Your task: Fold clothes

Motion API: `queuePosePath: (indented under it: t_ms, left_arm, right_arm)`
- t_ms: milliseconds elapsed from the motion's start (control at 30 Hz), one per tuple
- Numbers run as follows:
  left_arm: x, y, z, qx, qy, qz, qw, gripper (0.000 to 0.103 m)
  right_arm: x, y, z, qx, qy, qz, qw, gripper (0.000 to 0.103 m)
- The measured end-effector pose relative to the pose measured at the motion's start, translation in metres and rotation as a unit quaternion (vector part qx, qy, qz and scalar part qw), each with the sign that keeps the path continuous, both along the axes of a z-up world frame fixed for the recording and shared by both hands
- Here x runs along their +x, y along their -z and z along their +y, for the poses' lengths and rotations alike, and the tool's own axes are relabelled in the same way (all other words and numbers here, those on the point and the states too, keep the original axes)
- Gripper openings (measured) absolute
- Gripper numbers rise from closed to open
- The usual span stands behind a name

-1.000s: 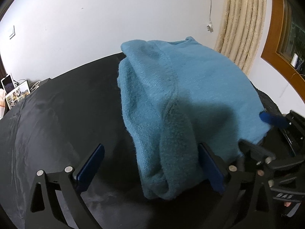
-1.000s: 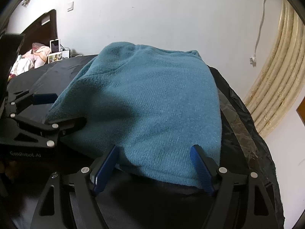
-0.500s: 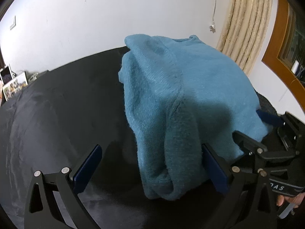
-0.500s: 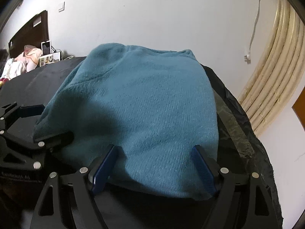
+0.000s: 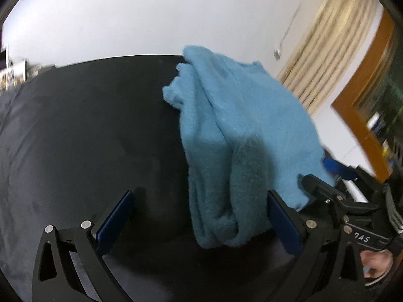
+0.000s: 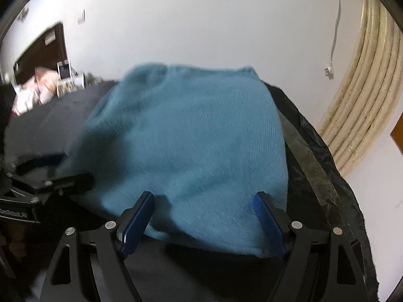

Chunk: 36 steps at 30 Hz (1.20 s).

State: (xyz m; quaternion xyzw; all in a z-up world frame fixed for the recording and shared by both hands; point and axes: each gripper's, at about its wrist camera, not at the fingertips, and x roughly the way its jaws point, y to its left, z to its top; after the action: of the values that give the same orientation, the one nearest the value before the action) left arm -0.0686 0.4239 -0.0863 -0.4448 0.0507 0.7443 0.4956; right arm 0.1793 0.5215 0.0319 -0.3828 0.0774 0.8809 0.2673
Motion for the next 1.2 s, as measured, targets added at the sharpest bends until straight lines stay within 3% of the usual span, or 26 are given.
queuePosePath:
  t_ms: [233, 400, 533, 733, 1200]
  left_arm:
    - [-0.031, -0.019, -0.041, 0.058, -0.053, -0.026, 0.9966, 0.102]
    - [-0.047, -0.015, -0.060, 0.071, -0.074, -0.044, 0.9937, 0.102]
    - [-0.051, -0.016, -0.060, 0.069, -0.075, -0.051, 0.9935, 0.102]
    - [-0.043, -0.012, -0.048, 0.057, -0.058, -0.051, 0.9953, 0.102]
    - [-0.024, -0.012, -0.037, 0.032, -0.042, -0.017, 0.9985, 0.102]
  right_arm:
    - [-0.037, -0.019, -0.003, 0.004, -0.012, 0.045, 0.999, 0.082]
    - [-0.075, -0.006, -0.008, -0.006, -0.039, 0.031, 0.999, 0.082]
    - [-0.095, 0.008, -0.018, 0.027, -0.046, 0.005, 0.999, 0.082]
    - [-0.093, 0.015, -0.027, 0.046, -0.049, 0.002, 0.998, 0.083]
    - [-0.090, 0.012, -0.027, 0.054, -0.027, 0.001, 0.998, 0.083]
